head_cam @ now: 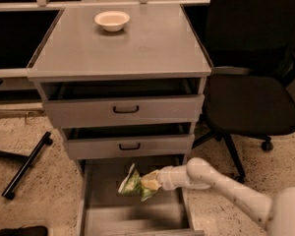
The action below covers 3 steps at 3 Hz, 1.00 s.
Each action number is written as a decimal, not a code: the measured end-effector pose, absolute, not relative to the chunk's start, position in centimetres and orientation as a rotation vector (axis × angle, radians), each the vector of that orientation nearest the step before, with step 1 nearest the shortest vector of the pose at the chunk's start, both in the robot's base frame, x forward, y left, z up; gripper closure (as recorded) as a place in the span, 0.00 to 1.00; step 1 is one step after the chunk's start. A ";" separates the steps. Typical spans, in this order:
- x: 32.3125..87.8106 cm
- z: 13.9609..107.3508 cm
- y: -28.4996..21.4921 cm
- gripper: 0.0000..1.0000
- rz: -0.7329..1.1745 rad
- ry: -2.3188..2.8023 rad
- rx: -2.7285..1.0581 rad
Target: Pick green jalapeno chip bag from bottom drawer and place on counter
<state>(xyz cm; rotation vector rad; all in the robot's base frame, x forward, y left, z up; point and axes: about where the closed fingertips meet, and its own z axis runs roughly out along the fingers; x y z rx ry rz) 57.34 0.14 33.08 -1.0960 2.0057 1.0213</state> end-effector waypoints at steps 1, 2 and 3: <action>60.9 44.3 -1.9 1.00 0.936 1.888 -1.146; 60.9 44.3 -1.9 1.00 0.936 1.888 -1.146; 60.4 46.3 -1.9 1.00 0.953 1.881 -1.165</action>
Offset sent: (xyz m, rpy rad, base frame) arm 0.0281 -0.0177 0.0891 0.0139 -0.1042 0.0076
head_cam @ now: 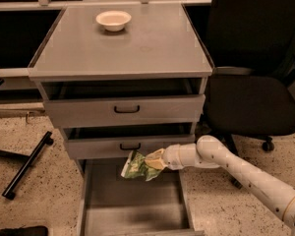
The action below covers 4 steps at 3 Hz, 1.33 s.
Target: Pick green jalapeno chip bag from bottom drawer and place on counter
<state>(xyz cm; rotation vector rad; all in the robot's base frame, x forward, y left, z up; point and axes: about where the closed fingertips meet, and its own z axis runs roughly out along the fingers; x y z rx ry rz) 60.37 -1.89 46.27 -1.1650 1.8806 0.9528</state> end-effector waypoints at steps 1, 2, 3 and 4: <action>59.2 54.2 -1.5 1.00 0.996 1.846 -1.185; 59.3 65.8 -0.5 1.00 0.936 1.767 -1.254; 61.5 76.5 1.1 1.00 0.813 1.619 -1.335; 61.5 76.5 1.1 1.00 0.813 1.619 -1.335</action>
Offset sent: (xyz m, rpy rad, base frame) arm -0.0018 0.0230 0.3772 -0.0296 -0.2632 0.1164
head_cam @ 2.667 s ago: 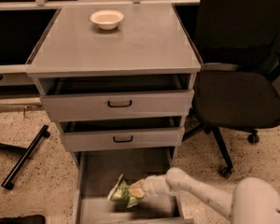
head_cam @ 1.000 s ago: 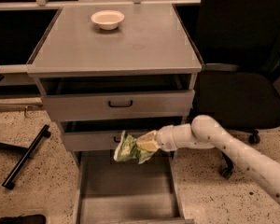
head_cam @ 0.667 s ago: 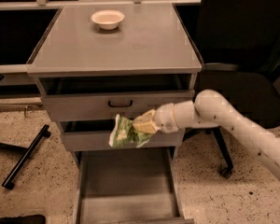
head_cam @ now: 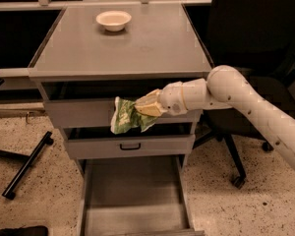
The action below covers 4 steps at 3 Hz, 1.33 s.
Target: Pick green jalapeno chip bag from bottom drawer and place on counter
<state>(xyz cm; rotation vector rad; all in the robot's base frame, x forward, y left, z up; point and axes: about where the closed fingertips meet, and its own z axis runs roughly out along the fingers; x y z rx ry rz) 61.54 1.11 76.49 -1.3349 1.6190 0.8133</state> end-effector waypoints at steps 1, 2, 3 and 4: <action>61.8 81.0 1.9 1.00 0.777 1.572 -1.371; 61.8 90.2 3.9 1.00 0.685 1.438 -1.458; 63.6 98.0 5.5 1.00 0.551 1.314 -1.519; 67.8 99.8 8.0 1.00 0.423 1.229 -1.564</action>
Offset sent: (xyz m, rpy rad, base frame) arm 0.0065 0.0475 0.2942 -0.0582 -0.4447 0.1372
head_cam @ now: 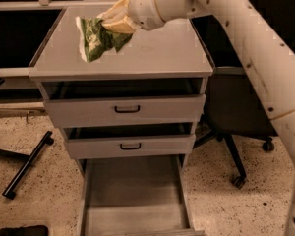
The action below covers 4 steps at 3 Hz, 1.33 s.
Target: Pick green jalapeno chip bag from bottom drawer and place on counter
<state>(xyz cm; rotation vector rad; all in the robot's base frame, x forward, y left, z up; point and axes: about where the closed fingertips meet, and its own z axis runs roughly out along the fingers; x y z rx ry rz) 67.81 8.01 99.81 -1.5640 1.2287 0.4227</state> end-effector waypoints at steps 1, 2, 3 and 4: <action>74.4 96.5 10.0 1.00 0.356 1.277 -1.566; 80.2 91.3 11.3 1.00 0.258 1.370 -1.568; 83.1 86.0 10.5 1.00 0.256 1.481 -1.559; 83.3 85.4 10.4 0.81 0.257 1.490 -1.557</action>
Offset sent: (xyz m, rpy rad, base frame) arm 0.1996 0.0414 -0.1450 -0.2214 -0.0170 -0.2648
